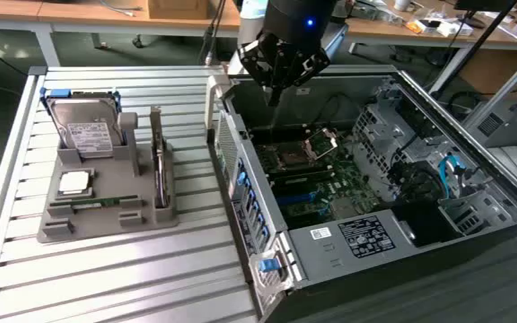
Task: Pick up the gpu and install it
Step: 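Reach for the gpu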
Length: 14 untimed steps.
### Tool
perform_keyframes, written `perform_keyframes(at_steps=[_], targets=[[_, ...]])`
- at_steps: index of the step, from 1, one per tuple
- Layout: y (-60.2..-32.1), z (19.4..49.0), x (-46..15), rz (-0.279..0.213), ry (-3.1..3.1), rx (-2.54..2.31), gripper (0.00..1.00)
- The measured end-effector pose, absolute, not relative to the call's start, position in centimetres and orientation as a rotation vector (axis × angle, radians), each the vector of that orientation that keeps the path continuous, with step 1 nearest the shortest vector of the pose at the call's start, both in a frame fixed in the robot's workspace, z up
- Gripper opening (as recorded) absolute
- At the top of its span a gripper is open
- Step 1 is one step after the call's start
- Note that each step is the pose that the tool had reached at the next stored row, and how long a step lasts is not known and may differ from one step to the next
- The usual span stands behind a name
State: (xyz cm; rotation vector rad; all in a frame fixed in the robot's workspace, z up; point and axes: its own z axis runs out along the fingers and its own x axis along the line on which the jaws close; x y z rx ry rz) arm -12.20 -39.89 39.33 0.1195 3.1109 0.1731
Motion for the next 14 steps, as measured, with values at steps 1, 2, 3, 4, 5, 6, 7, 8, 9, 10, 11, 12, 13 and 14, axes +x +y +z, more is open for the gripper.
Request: perform_keyframes(at_steps=[1, 2, 3, 4, 5, 6, 7, 8, 9, 10, 11, 12, 13, 14], targets=[[-39.89, 39.33, -12.20, 0.174, 3.111, 0.119, 0.11], [-39.90, 39.33, -12.22, 0.174, 3.111, 0.119, 0.11], [-39.90, 39.33, -12.31, 0.174, 3.111, 0.119, 0.11], [-39.90, 39.33, -12.45, 0.174, 3.111, 0.119, 0.11], [-39.89, 39.33, -12.53, 0.173, 3.111, 0.119, 0.11], [-39.89, 39.33, -12.59, 0.174, 3.111, 0.119, 0.11], [-39.89, 39.33, -12.65, 0.173, 3.111, 0.119, 0.11], [-39.89, 39.33, -12.71, 0.174, 3.111, 0.119, 0.11], [-39.89, 39.33, -12.77, 0.174, 3.111, 0.119, 0.11], [-39.89, 39.33, -12.82, 0.174, 3.111, 0.119, 0.11], [-39.89, 39.33, -12.86, 0.174, 3.111, 0.119, 0.11], [-39.89, 39.33, -12.89, 0.173, 3.111, 0.119, 0.11], [-39.89, 39.33, -12.91, 0.173, 3.111, 0.119, 0.11], [-39.90, 39.33, -12.93, 0.173, 3.111, 0.119, 0.11]])
